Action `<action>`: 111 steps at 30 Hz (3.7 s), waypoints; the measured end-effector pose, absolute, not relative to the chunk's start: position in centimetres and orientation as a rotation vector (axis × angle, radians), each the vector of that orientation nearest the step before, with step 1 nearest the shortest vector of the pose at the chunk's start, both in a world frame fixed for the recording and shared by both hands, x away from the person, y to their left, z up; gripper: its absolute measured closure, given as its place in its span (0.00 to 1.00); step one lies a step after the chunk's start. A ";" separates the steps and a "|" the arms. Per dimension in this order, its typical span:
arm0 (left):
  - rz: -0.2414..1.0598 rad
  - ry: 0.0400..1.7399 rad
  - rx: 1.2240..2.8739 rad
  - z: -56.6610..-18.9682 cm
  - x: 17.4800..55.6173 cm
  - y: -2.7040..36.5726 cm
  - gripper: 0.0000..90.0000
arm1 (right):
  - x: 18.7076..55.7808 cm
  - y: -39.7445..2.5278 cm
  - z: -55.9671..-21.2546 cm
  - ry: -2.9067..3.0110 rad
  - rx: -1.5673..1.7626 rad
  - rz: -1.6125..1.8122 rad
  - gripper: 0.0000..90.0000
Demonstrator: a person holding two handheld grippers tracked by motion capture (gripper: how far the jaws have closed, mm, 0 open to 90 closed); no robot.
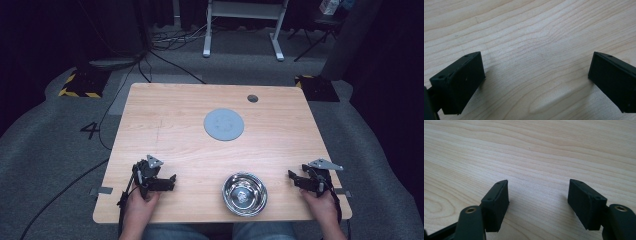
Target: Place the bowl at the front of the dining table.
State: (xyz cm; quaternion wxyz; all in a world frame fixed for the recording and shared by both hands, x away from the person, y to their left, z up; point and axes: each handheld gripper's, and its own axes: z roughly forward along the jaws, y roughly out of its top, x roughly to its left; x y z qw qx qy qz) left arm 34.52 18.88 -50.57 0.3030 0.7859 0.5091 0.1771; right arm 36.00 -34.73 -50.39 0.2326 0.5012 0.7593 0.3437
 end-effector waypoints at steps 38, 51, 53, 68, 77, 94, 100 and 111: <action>0.469 1.350 2.083 -50.6 34.5 18.9 0.01 | 35.4 -33.0 -48.4 2.103 1.367 0.908 0.43; 0.469 1.350 2.083 -50.6 34.5 18.9 0.01 | 33.7 -30.7 -45.3 2.116 1.319 0.947 0.45; 0.469 1.350 2.083 -50.6 34.5 18.9 0.01 | 33.5 -30.2 -44.9 2.118 1.316 0.962 0.45; 0.469 1.350 2.082 -50.6 34.5 18.9 0.01 | 32.3 -28.3 -42.8 2.171 1.276 1.018 0.45; 0.469 1.349 2.082 -50.6 34.5 18.9 0.01 | 32.4 -26.4 -42.2 2.231 1.257 1.023 0.45; 0.471 1.348 2.084 -50.6 34.5 18.9 0.01 | 33.0 -22.6 -43.1 2.345 1.235 1.012 0.49; 0.471 1.349 2.083 -50.6 34.5 18.9 0.01 | 33.2 -21.7 -44.3 2.377 1.247 0.957 0.49; 0.470 1.348 2.082 -50.6 34.5 18.9 0.01 | 34.5 -21.6 -46.8 2.534 1.398 0.957 0.62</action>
